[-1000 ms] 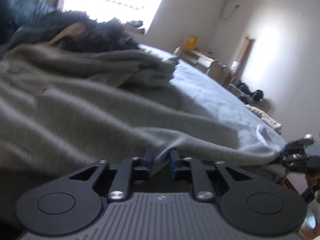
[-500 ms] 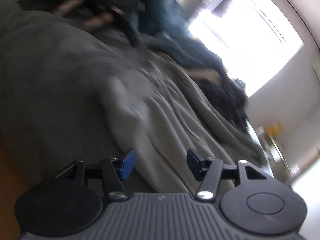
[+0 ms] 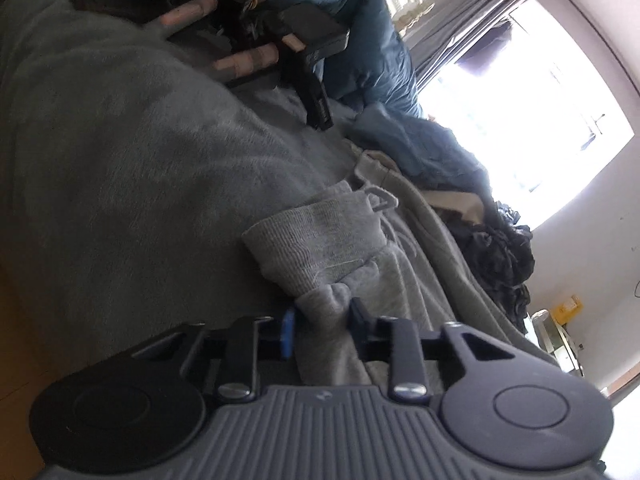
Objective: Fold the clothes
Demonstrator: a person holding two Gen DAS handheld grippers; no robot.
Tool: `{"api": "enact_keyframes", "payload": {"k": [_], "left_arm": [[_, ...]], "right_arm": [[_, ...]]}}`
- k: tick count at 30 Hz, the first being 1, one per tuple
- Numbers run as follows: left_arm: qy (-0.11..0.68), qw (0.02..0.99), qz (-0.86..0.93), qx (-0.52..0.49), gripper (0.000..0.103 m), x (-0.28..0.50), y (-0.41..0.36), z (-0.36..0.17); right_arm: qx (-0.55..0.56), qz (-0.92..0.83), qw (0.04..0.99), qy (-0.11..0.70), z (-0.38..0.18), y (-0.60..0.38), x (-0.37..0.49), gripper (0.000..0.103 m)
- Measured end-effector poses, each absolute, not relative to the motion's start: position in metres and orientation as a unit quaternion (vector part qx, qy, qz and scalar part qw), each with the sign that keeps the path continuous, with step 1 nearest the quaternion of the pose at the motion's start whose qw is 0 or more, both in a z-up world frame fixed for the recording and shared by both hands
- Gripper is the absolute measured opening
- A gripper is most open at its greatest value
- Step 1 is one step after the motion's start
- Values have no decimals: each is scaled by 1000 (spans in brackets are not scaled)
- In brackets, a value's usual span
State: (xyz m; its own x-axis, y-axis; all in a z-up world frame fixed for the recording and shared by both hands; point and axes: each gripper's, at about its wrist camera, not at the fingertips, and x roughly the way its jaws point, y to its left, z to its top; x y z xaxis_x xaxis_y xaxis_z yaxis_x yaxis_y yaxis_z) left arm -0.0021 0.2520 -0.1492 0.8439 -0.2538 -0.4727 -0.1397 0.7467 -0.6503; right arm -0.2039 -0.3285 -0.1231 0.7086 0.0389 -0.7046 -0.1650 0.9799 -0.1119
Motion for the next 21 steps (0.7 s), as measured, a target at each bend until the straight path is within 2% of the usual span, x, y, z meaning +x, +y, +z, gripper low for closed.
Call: {"api": "enact_keyframes", "payload": {"k": [2, 8, 14, 17, 19, 21], "left_arm": [[261, 902, -31, -344, 8, 0, 253, -138], [219, 923, -32, -314, 7, 11, 269, -104], [259, 924, -6, -282, 8, 21, 271, -130], [281, 918, -2, -280, 18, 18, 273, -145], [275, 919, 5, -282, 31, 10, 275, -143], [261, 927, 21, -268, 30, 0, 275, -133]], "right_arm": [[-86, 53, 920, 379, -122, -327, -203, 10], [-100, 58, 923, 368, -109, -311, -204, 10], [-96, 64, 919, 376, -119, -301, -209, 10], [-91, 61, 916, 385, -129, -300, -209, 10], [-102, 60, 915, 387, -132, -296, -211, 11], [-105, 60, 915, 384, -134, -294, -215, 11]]}}
